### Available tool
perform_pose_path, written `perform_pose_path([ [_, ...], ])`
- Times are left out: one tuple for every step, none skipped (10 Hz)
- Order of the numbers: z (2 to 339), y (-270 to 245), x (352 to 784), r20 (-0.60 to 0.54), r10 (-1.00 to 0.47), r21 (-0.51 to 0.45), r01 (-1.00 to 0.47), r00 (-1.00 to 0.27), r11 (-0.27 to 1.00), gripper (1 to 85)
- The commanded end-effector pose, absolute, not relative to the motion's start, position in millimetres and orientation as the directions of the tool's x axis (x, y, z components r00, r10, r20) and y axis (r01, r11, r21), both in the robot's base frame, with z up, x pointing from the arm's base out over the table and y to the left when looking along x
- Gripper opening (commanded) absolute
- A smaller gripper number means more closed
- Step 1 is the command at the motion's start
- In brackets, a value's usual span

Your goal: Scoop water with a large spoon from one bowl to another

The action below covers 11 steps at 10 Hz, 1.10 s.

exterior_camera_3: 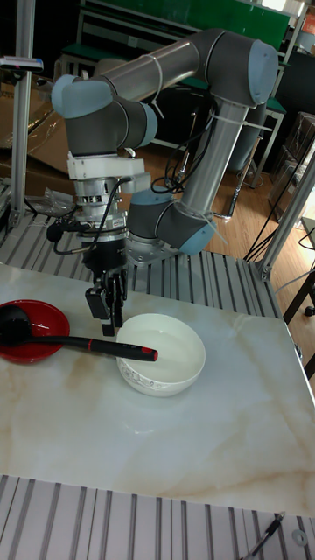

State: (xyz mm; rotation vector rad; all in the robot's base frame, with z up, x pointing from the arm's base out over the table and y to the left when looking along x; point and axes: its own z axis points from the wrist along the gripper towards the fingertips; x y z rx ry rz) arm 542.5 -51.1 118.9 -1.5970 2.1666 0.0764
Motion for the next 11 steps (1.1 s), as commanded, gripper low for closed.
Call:
perform_pose_path([
  [124,-50,544,-0.390,-0.889,-0.214,-0.915,-0.240,0.341,38.3],
  [126,-52,543,-0.384,-0.891,-0.214,-0.915,-0.244,0.343,38.3],
  [129,-57,541,-0.370,-0.894,-0.210,-0.914,-0.253,0.346,38.0],
  [133,-64,539,-0.348,-0.902,-0.215,-0.915,-0.255,0.341,37.7],
  [136,-70,535,-0.336,-0.903,-0.208,-0.914,-0.267,0.347,37.3],
  [140,-78,530,-0.314,-0.904,-0.200,-0.911,-0.289,0.360,34.0],
  [146,-97,524,-0.262,-0.906,-0.195,-0.901,-0.332,0.386,18.0],
  [152,-116,518,-0.214,-0.896,-0.185,-0.885,-0.389,0.428,1.3],
  [150,-121,514,-0.196,-0.881,-0.171,-0.870,-0.431,0.463,1.3],
  [150,-129,515,-0.178,-0.869,-0.184,-0.852,-0.462,0.490,1.3],
  [151,-131,518,-0.182,-0.859,-0.194,-0.839,-0.478,0.508,1.3],
])
